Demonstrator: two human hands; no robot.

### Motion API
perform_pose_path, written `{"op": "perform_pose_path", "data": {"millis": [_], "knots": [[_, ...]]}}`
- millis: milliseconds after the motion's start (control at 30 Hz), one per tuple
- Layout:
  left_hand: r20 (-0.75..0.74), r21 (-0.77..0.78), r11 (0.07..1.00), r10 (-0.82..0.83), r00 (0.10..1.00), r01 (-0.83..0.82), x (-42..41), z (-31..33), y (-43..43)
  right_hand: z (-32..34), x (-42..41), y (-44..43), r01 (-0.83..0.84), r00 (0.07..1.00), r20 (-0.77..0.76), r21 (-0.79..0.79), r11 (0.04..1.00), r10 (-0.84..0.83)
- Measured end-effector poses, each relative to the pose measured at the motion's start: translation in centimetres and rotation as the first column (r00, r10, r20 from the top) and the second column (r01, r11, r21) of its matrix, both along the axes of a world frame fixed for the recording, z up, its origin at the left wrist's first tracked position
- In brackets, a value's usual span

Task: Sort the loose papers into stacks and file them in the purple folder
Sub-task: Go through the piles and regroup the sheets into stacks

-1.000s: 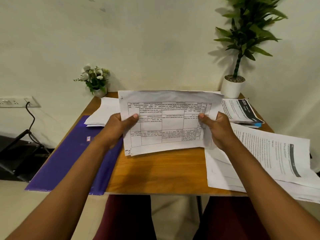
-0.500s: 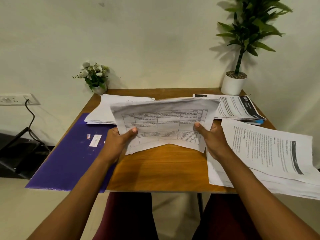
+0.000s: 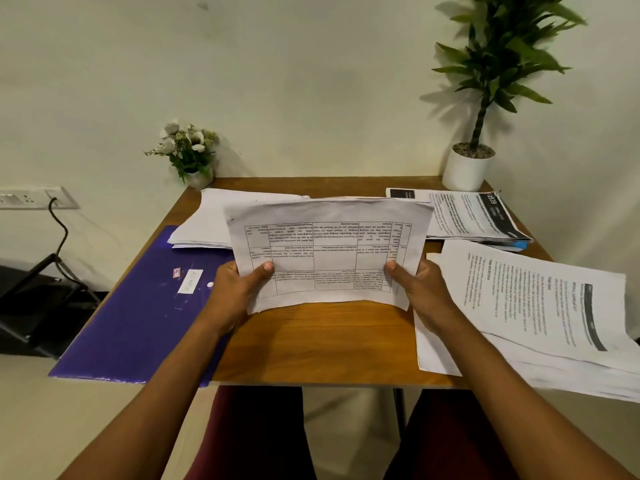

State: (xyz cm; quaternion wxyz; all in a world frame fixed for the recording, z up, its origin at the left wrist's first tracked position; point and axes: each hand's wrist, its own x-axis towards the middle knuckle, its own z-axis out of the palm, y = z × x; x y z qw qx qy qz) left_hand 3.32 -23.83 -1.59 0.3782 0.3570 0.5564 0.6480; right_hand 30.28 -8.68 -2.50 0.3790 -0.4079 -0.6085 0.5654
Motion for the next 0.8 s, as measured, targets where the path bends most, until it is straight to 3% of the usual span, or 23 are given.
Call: {"op": "perform_pose_path", "data": {"millis": [67, 200, 267, 367, 467, 567, 667, 733, 800], "knots": [[0.005, -0.014, 1.000, 0.024, 1.000, -0.024, 0.3, -0.1, -0.1, -0.3, 0.0, -0.2, -0.023, 1.000, -0.009, -0.018, 1.000, 0.023], [-0.230, -0.028, 0.989, 0.132, 0.964, -0.142, -0.7, 1.5, 0.4, 1.3, -0.3, 0.8, 0.002, 0.995, -0.098, 0.016, 1.000, 0.000], [-0.315, -0.089, 0.980, 0.144, 0.938, -0.180, -1.7, 2.8, 0.7, 2.9, -0.4, 1.6, 0.053, 0.995, -0.093, 0.168, 0.984, -0.038], [-0.423, -0.210, 0.969, 0.034, 0.906, -0.134, -2.7, 5.0, 1.3, 6.0, -0.7, 2.6, 0.128, 0.988, 0.019, 0.469, 0.874, -0.154], [-0.493, -0.323, 0.941, -0.078, 0.866, -0.099, -2.5, 6.8, 2.0, 9.6, -1.9, 2.9, -0.032, 0.973, 0.198, 0.627, 0.779, -0.120], [-0.598, -0.349, 0.936, -0.176, 0.782, -0.056, -2.4, 8.6, 2.8, 12.6, -3.7, 2.7, -0.261, 0.922, 0.387, 0.545, 0.797, 0.038], [-0.677, -0.340, 0.940, -0.267, 0.686, 0.029, -1.8, 10.6, 3.3, 14.0, -4.8, 2.7, -0.430, 0.863, 0.427, 0.341, 0.836, 0.270], [-0.729, -0.304, 0.948, -0.296, 0.617, 0.096, -1.4, 11.8, 3.7, 13.8, -5.0, 2.8, -0.448, 0.819, 0.522, 0.324, 0.833, 0.237], [-0.783, -0.260, 0.960, -0.270, 0.561, 0.099, -1.2, 12.8, 3.9, 13.1, -4.7, 2.7, -0.417, 0.835, 0.510, 0.342, 0.842, 0.206]]}}
